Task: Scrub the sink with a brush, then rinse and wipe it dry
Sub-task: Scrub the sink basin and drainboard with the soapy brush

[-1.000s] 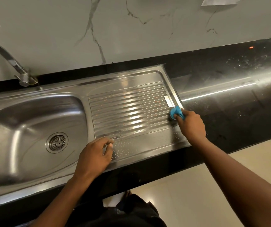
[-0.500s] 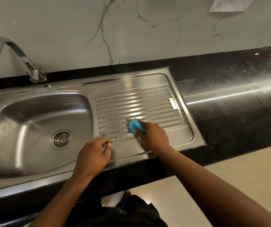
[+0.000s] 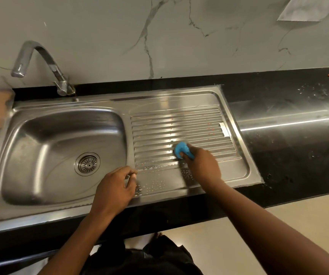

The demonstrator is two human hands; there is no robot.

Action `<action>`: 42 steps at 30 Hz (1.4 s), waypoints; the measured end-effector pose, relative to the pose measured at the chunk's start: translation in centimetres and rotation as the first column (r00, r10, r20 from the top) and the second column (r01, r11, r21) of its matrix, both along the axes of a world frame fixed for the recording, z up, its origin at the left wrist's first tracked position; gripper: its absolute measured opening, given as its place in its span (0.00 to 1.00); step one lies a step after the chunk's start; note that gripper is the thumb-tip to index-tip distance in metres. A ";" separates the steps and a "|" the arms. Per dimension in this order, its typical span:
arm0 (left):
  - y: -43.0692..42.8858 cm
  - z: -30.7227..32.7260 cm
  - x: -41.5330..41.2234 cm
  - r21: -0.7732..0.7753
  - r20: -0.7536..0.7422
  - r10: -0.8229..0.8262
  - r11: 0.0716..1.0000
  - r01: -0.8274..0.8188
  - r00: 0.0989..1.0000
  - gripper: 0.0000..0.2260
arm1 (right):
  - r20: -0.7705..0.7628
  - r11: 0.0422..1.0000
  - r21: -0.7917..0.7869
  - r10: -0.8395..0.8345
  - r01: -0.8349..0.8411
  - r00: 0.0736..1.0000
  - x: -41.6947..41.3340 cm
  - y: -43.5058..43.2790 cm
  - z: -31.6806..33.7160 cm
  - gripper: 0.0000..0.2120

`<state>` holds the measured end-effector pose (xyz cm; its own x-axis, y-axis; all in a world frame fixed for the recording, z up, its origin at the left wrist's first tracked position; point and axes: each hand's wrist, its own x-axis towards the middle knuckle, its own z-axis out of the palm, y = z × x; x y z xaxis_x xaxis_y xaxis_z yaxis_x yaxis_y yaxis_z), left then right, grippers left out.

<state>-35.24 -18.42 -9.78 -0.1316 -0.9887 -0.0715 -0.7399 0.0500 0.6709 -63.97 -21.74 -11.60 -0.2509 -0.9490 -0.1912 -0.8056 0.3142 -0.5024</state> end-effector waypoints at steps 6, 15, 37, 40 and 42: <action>0.2 0.0 2.7 0.000 0.018 0.018 1.000 -0.018 1.000 0.06 | -0.011 0.971 0.038 0.235 -0.234 0.972 11.4 -1.0 0.4 0.25; 0.4 -0.3 4.8 0.017 0.016 0.025 1.000 -0.025 1.000 0.05 | -0.114 0.985 0.069 0.166 -0.159 0.979 4.8 -0.8 0.5 0.25; 0.6 -0.3 8.0 0.025 -0.012 0.025 0.999 -0.024 1.000 0.06 | -0.152 0.896 0.083 0.444 -0.437 0.883 16.7 0.2 1.3 0.23; 0.6 -0.5 8.6 0.022 -0.018 0.038 0.999 -0.038 0.999 0.06 | -0.124 0.898 0.085 0.439 -0.431 0.890 13.5 1.2 1.5 0.25; 0.6 -0.5 9.0 0.016 -0.023 0.045 0.999 -0.045 0.999 0.06 | -0.171 0.915 0.100 0.402 -0.390 0.899 10.7 1.3 1.5 0.26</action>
<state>-26.24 -17.83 -10.30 -0.0886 -0.9925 -0.0840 -0.7250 0.0065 0.6887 -53.29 -20.41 -10.07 0.1070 -0.9650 -0.2392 -0.9460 -0.0248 -0.3232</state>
